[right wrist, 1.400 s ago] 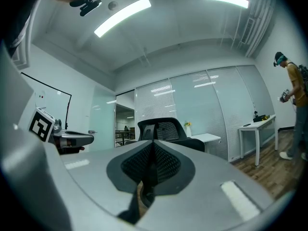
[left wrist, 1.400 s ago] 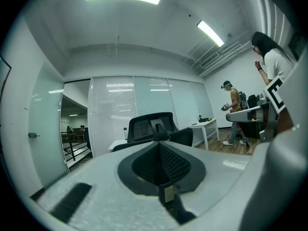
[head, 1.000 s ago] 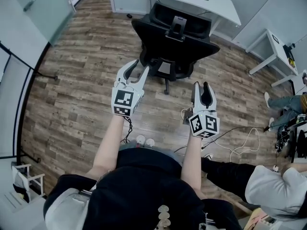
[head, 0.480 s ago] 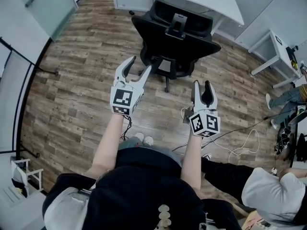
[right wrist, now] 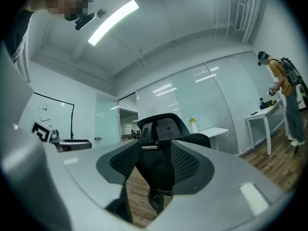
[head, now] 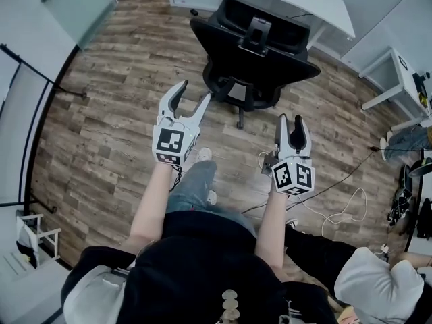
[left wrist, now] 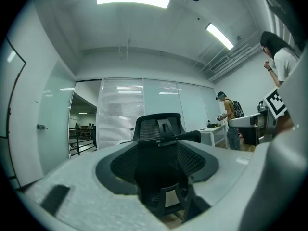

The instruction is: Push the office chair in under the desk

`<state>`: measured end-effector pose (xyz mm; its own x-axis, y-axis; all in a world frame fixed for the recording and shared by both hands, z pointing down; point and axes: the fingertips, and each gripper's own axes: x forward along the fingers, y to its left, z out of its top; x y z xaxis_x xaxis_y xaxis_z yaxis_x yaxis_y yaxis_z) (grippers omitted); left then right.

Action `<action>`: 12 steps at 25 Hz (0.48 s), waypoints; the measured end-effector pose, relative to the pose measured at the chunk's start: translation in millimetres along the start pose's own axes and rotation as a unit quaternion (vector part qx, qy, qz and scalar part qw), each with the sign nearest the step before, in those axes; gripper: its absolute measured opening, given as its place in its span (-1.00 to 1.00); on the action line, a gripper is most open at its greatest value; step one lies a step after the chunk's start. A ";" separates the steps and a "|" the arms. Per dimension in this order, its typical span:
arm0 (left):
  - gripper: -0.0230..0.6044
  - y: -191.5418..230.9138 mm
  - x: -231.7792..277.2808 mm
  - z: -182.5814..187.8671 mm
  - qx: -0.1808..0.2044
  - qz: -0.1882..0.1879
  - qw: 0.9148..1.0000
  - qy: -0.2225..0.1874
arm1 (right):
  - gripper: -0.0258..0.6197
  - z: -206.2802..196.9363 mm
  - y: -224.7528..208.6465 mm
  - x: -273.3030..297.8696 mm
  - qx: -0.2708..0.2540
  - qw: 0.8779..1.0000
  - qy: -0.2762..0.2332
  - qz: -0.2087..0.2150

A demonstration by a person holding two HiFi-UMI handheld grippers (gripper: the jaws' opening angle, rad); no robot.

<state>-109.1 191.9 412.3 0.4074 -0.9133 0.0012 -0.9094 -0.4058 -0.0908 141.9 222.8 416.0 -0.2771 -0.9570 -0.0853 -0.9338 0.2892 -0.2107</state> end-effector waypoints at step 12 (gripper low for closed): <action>-0.11 53.9 131.1 -5.3 0.012 -0.015 1.000 -0.007 | -0.31 4.6 -40.0 125.2 -0.011 1.000 -0.013 -0.018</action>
<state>-105.1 50.0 412.9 0.4348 -0.9005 -0.0091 -0.8950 -0.4310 -0.1149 145.5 91.5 409.2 -0.2374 -0.9658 -0.1042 -0.9481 0.2538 -0.1918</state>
